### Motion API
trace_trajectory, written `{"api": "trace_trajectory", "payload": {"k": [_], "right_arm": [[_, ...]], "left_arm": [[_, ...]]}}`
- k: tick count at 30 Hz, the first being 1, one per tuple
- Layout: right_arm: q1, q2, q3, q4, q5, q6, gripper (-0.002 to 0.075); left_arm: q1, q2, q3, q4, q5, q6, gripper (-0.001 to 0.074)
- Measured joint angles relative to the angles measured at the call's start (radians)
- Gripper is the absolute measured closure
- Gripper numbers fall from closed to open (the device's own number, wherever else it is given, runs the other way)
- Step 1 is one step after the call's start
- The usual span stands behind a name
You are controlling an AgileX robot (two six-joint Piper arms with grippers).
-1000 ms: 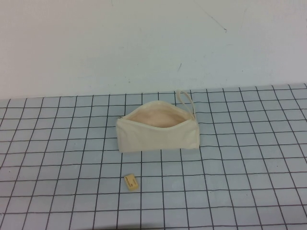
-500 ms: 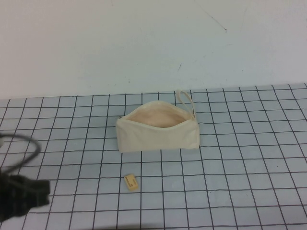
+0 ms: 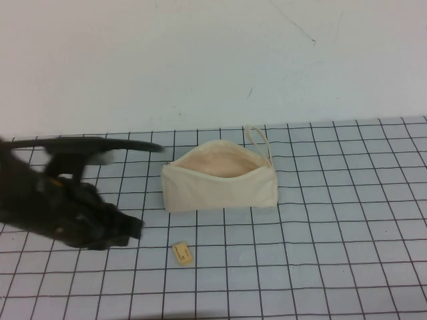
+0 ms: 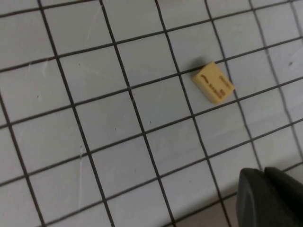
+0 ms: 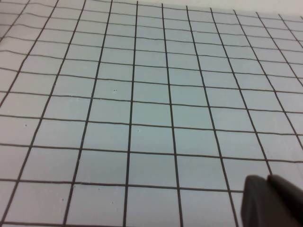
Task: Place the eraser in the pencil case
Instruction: Pick up the eraser from the table
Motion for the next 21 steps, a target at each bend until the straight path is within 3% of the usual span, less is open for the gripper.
{"api": "trace_trajectory", "payload": {"k": [4, 9, 12, 21], "right_arm": [[0.0, 0.0, 0.0, 0.0, 0.0, 0.0, 0.0727], [0.0, 0.0, 0.0, 0.0, 0.0, 0.0, 0.0727], [0.0, 0.0, 0.0, 0.0, 0.0, 0.0, 0.0727], [0.0, 0.0, 0.0, 0.0, 0.0, 0.0, 0.0727]], "left_arm": [[-0.129, 0.096, -0.059, 0.163, -0.032, -0.119, 0.0662], [-0.248, 0.214, -0.142, 0.307, -0.035, -0.162, 0.039], [-0.281, 0.285, -0.182, 0.362, -0.048, -0.171, 0.0287], [-0.287, 0.475, -0.308, 0.442, -0.089, -0.185, 0.0241]]}}
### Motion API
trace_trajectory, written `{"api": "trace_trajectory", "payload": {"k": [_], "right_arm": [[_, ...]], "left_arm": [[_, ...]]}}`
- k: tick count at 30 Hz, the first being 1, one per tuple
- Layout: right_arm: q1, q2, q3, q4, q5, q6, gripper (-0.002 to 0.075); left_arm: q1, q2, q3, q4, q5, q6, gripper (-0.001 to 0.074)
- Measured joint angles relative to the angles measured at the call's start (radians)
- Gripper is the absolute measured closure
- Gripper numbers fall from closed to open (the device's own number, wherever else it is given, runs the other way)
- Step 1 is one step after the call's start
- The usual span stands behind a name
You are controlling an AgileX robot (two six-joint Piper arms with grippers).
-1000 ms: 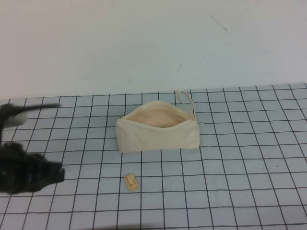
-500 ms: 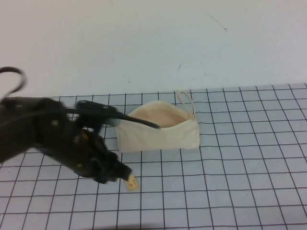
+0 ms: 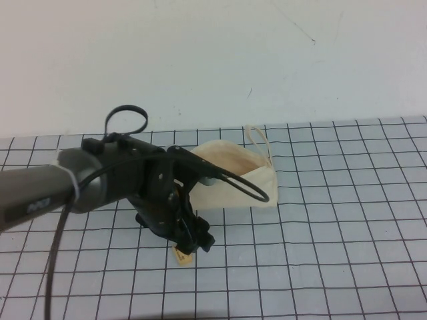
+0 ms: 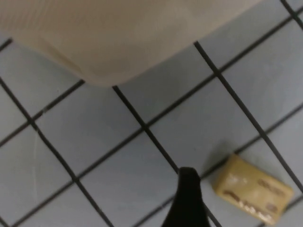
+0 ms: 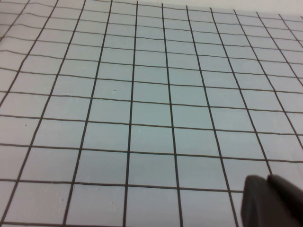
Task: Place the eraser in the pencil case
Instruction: Pick up the eraser from the table
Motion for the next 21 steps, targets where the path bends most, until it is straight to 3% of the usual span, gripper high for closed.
{"api": "trace_trajectory", "payload": {"k": [11, 13, 18, 21], "right_arm": [[0.0, 0.0, 0.0, 0.0, 0.0, 0.0, 0.0727], [0.0, 0.0, 0.0, 0.0, 0.0, 0.0, 0.0727], [0.0, 0.0, 0.0, 0.0, 0.0, 0.0, 0.0727], [0.0, 0.0, 0.0, 0.0, 0.0, 0.0, 0.0727]], "left_arm": [[0.0, 0.091, -0.025, 0.041, 0.006, 0.0, 0.0254], [0.0, 0.091, -0.025, 0.041, 0.011, 0.0, 0.0292], [0.0, 0.091, -0.027, 0.036, 0.051, 0.0, 0.0535], [0.0, 0.091, -0.029, 0.031, 0.068, 0.0, 0.0554]]}}
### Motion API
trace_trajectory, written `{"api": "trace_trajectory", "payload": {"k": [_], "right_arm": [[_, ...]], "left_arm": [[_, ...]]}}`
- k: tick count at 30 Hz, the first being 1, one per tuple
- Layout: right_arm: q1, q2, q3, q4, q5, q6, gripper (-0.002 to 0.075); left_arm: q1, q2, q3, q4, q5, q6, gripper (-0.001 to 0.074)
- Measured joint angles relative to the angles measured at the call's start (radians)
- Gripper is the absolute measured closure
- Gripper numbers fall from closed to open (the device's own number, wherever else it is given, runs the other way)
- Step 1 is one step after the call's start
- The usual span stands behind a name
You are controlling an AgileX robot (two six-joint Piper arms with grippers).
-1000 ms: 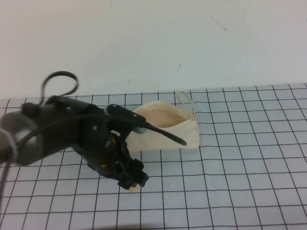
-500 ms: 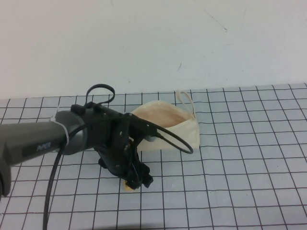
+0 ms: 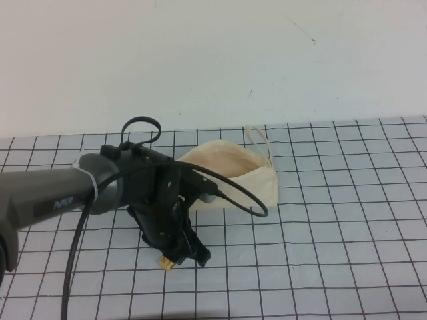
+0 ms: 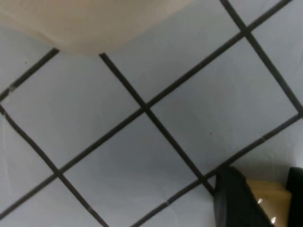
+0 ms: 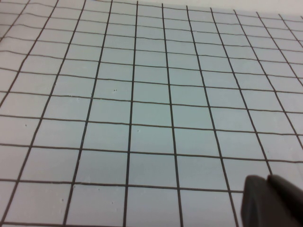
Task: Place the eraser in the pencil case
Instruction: Pick up the eraser from the table, then place the eraser on the pencil case
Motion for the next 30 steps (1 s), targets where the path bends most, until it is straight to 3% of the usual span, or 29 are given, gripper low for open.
{"api": "trace_trajectory", "payload": {"k": [5, 9, 12, 18, 24, 30], "right_arm": [[0.0, 0.0, 0.0, 0.0, 0.0, 0.0, 0.0727], [0.0, 0.0, 0.0, 0.0, 0.0, 0.0, 0.0727], [0.0, 0.0, 0.0, 0.0, 0.0, 0.0, 0.0727], [0.0, 0.0, 0.0, 0.0, 0.0, 0.0, 0.0727], [0.0, 0.0, 0.0, 0.0, 0.0, 0.0, 0.0727], [0.0, 0.0, 0.0, 0.0, 0.0, 0.0, 0.0727]], "left_arm": [[0.0, 0.006, -0.076, -0.045, 0.18, 0.003, 0.0554], [0.0, 0.004, -0.222, -0.095, 0.418, 0.071, 0.0554], [0.0, -0.014, -0.359, -0.132, 0.479, 0.103, 0.0554], [0.0, -0.041, -0.583, -0.206, 0.351, 0.155, 0.0554], [0.002, 0.004, -0.593, -0.221, 0.091, 0.156, 0.0554], [0.002, 0.102, -0.593, -0.191, 0.023, 0.134, 0.0554]]}}
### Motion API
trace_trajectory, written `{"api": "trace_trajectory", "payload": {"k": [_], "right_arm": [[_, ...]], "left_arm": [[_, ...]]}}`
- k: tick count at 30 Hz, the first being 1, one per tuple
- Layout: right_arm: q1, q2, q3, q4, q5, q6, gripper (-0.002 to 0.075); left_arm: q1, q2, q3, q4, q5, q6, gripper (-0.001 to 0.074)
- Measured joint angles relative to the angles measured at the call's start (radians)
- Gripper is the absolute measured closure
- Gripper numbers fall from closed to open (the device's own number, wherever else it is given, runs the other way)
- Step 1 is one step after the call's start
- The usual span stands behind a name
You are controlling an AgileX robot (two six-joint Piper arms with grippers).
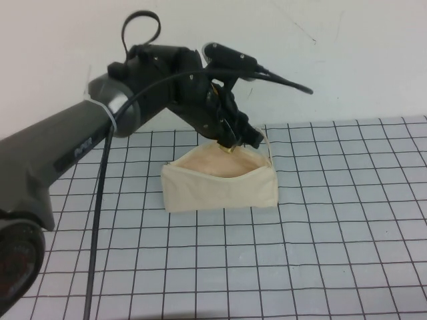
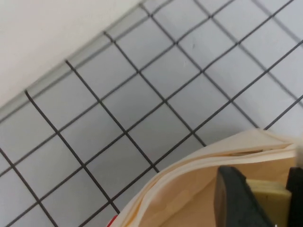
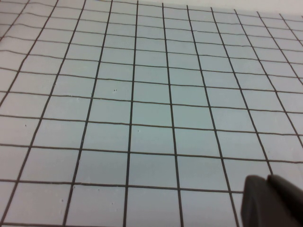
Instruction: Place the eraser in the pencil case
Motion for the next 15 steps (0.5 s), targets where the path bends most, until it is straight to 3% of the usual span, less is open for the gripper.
{"api": "trace_trajectory", "payload": {"k": [6, 8, 10, 15], "right_arm": [[0.0, 0.0, 0.0, 0.0, 0.0, 0.0, 0.0727], [0.0, 0.0, 0.0, 0.0, 0.0, 0.0, 0.0727], [0.0, 0.0, 0.0, 0.0, 0.0, 0.0, 0.0727], [0.0, 0.0, 0.0, 0.0, 0.0, 0.0, 0.0727]], "left_arm": [[0.0, 0.009, -0.027, 0.018, -0.002, -0.016, 0.0412], [0.0, 0.009, -0.062, 0.048, 0.024, -0.05, 0.0407], [0.0, 0.007, -0.11, 0.102, 0.071, -0.103, 0.0448], [0.002, -0.05, -0.211, 0.248, 0.187, -0.146, 0.0671]]}}
